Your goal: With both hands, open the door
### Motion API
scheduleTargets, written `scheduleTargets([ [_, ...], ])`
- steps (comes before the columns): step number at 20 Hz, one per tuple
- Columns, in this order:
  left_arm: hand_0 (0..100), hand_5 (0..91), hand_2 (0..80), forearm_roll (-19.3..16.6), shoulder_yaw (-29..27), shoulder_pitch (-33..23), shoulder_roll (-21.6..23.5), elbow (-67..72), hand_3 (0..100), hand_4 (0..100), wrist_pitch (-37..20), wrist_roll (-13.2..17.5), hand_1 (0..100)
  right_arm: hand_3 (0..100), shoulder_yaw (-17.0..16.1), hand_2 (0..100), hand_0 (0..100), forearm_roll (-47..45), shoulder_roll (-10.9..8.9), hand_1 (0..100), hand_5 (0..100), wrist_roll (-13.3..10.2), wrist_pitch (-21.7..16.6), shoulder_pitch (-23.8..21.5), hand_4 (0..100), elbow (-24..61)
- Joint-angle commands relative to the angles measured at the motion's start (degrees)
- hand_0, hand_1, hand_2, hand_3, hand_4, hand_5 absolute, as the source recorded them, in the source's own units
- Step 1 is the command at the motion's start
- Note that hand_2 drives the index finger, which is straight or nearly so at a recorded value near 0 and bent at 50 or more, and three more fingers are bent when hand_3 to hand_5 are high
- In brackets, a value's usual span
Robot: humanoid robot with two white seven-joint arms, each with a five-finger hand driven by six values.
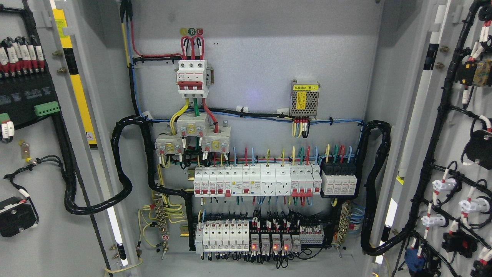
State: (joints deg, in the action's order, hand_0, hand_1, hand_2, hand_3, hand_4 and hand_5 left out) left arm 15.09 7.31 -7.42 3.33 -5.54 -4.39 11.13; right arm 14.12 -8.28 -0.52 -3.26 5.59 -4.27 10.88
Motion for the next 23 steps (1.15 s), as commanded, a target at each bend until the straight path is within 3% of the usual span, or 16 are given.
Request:
scheduleTargets([
  [1, 12, 0.0, 0.0, 0.29, -0.19, 0.12, -0.34, 1.68, 0, 0, -0.18, -1.99, 56, 0, -0.06, 4, 0, 0.37, -0.09, 50, 0, -0.08, -0.23, 0.23, 0, -2.45],
  [9, 12, 0.0, 0.0, 0.38, -0.19, 1.18, -0.34, 1.59, 0, 0, -0.18, -1.90, 56, 0, -1.47, 4, 0, 0.28, -0.27, 50, 0, 0.01, -0.23, 0.23, 0, -2.54],
  [12, 12, 0.0, 0.0, 0.38, -0.10, 1.70, -0.17, 1.50, 0, 0, -0.18, -1.47, 56, 0, -5.15, 4, 0, 0.37, -0.27, 50, 0, 0.18, -0.14, 0.23, 0, -2.54],
  [23, 12, 0.0, 0.0, 0.20, -0.10, 2.23, 0.36, 1.50, 0, 0, -0.26, -0.59, 56, 0, -4.81, 4, 0, -0.25, -0.71, 50, 0, 0.62, -0.40, 0.67, 0, -1.83],
])
